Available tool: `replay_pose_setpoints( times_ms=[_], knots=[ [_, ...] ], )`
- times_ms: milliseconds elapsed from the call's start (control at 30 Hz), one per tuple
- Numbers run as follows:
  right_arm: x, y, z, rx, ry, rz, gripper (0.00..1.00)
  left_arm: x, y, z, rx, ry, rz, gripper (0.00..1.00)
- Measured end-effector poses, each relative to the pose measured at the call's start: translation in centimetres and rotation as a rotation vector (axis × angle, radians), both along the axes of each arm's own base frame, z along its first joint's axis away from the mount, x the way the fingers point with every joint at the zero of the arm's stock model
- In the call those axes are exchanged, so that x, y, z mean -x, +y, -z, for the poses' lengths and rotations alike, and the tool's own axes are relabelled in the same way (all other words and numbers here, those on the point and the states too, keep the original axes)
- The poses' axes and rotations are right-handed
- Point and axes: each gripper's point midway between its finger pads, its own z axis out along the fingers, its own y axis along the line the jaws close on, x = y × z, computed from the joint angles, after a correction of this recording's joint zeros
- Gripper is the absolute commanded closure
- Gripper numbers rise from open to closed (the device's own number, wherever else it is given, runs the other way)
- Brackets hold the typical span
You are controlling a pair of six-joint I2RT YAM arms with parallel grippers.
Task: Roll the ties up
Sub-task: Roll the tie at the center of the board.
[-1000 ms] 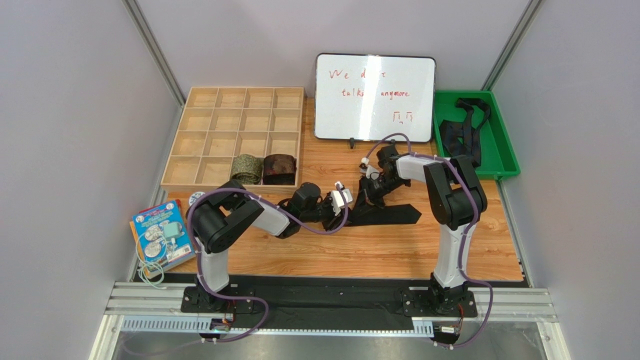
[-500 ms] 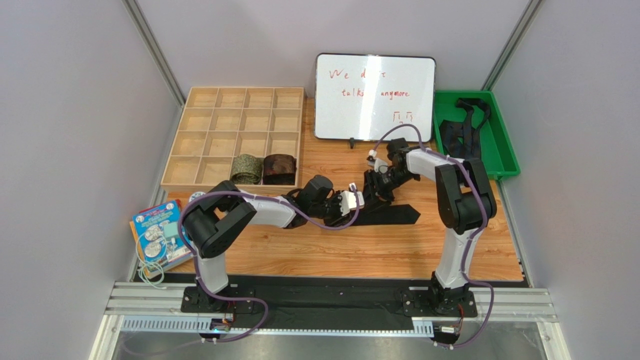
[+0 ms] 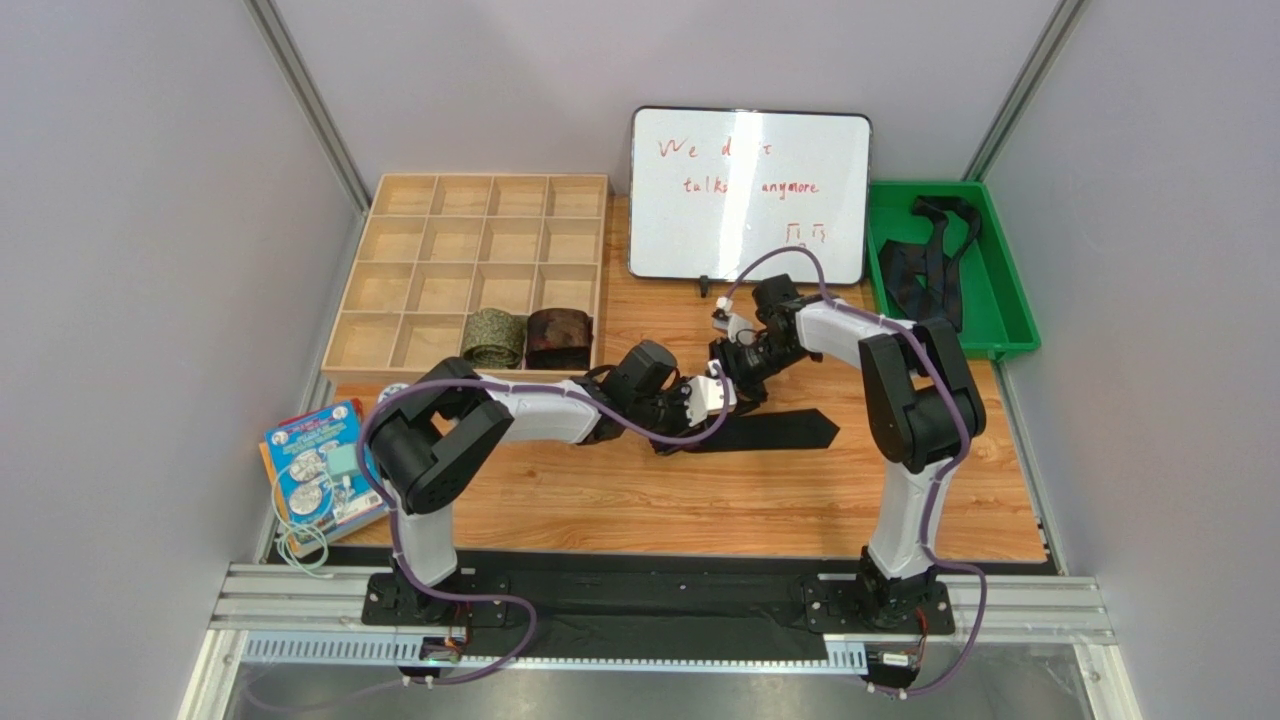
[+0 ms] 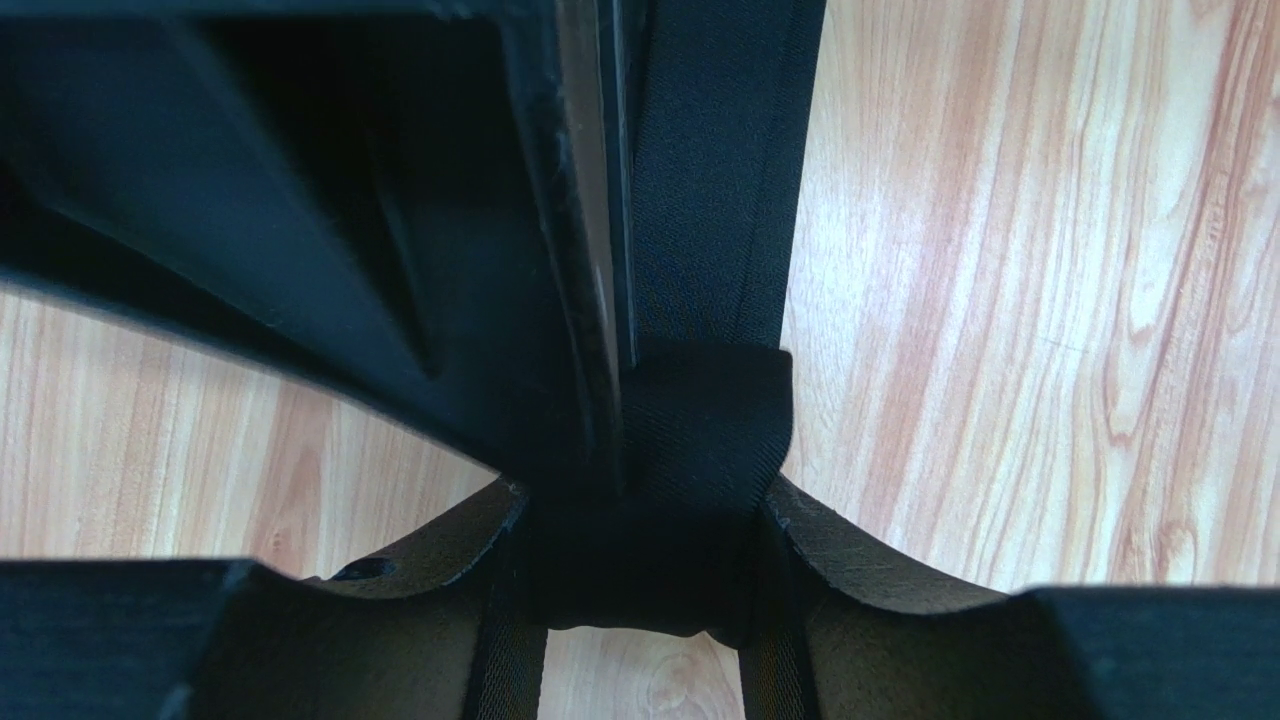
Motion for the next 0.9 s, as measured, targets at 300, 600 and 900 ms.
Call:
replay_pose_setpoints(
  times_ms=[300, 600, 900],
  knots=[
    [0.0, -0.1, 0.6, -0.032, 0.051, 0.007, 1.0, 0.0, 0.1, 0.0, 0.002, 0.012, -0.001, 0.38],
    [-0.9, -2.4, 2.1, 0.033, 0.021, 0.026, 1.0, -0.8, 1.6, -0.3, 0.042, 0.064, -0.052, 0.18],
    [-0.9, -4.1, 3.7, 0.139, -0.045, 0.034, 1.0, 0.0, 1.7, -0.8, 0.117, 0.148, -0.126, 0.15]
  ],
)
